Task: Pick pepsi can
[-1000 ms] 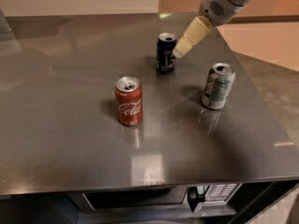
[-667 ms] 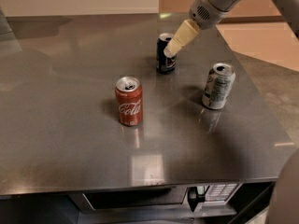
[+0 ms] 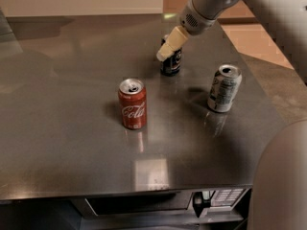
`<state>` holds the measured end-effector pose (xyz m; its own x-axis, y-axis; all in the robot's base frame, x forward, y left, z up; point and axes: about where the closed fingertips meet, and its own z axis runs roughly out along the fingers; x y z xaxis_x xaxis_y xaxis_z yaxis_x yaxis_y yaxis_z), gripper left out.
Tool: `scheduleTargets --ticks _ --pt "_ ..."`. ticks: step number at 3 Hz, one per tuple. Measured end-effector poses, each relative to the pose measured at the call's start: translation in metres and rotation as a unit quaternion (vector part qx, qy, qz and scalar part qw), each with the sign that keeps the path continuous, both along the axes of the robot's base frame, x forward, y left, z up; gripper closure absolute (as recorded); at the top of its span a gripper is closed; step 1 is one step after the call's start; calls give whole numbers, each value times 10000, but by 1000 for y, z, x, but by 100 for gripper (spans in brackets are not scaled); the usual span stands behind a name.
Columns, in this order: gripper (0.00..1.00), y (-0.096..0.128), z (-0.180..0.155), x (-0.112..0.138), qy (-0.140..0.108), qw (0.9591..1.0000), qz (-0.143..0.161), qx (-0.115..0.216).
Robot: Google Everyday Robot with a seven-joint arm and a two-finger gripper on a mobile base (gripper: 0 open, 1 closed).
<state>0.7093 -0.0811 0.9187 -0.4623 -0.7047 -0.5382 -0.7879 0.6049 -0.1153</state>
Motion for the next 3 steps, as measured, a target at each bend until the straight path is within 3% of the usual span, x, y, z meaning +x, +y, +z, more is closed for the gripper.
scheduleTargets --ticks 1,3 --pt "18 7 -9 11 30 10000 6 -11" --pt "64 7 2 5 80 9994 149 296"
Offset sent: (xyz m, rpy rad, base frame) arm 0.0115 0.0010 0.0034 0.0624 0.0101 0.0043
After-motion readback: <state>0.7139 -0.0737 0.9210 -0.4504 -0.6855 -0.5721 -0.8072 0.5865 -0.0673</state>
